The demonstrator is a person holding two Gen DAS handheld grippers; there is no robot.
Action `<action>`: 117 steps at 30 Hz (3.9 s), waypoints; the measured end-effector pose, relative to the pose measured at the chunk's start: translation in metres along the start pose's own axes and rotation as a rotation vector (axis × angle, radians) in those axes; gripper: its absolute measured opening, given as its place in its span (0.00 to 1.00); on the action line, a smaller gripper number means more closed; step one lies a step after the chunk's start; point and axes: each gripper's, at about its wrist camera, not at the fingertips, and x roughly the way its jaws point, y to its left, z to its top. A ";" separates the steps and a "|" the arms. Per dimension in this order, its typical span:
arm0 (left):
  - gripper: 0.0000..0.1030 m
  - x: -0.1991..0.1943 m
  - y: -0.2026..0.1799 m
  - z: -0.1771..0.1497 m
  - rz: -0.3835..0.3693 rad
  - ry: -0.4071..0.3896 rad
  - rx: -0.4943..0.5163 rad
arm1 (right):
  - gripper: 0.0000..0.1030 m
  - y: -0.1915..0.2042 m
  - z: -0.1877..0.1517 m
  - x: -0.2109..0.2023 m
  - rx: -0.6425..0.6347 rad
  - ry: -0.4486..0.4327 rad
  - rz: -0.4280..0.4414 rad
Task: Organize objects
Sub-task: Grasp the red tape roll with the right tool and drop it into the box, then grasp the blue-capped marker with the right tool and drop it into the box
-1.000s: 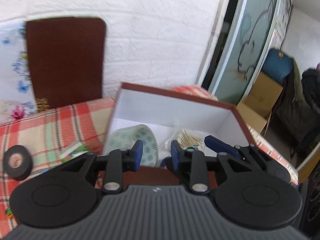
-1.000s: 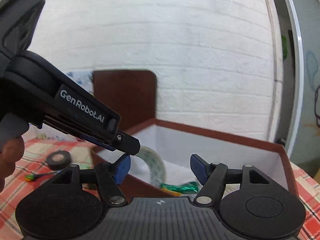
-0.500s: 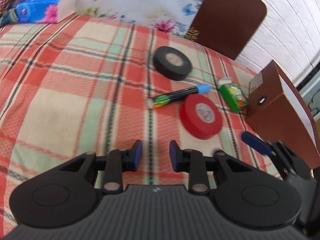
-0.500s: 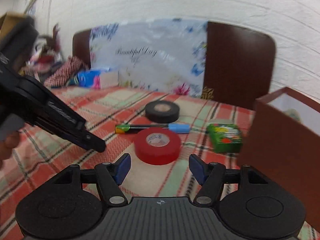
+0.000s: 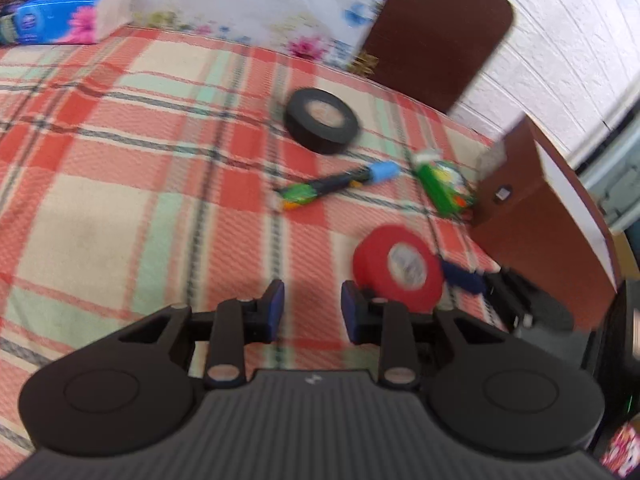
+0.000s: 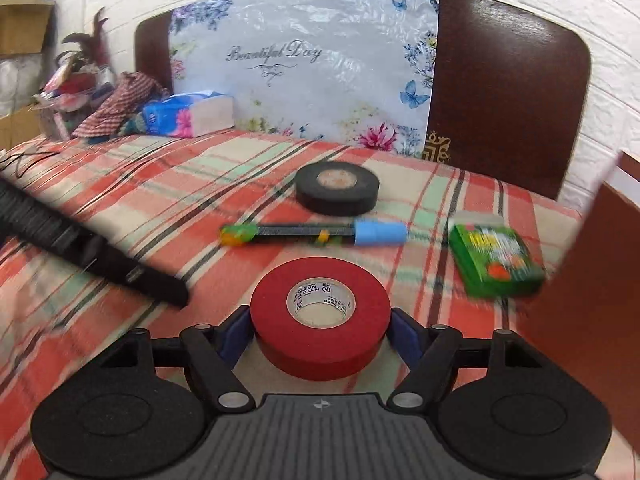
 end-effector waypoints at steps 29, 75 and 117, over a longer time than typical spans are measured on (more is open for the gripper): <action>0.28 0.030 -0.286 0.030 -0.183 -0.096 0.577 | 0.69 -0.136 -0.017 -0.141 0.103 -0.321 -0.471; 0.43 -0.014 0.072 -0.010 0.110 -0.343 0.058 | 0.63 -0.014 0.063 0.076 0.344 0.043 -0.009; 0.27 0.054 -0.261 0.075 -0.279 -0.124 0.412 | 0.15 -0.146 0.017 -0.114 0.290 -0.366 -0.452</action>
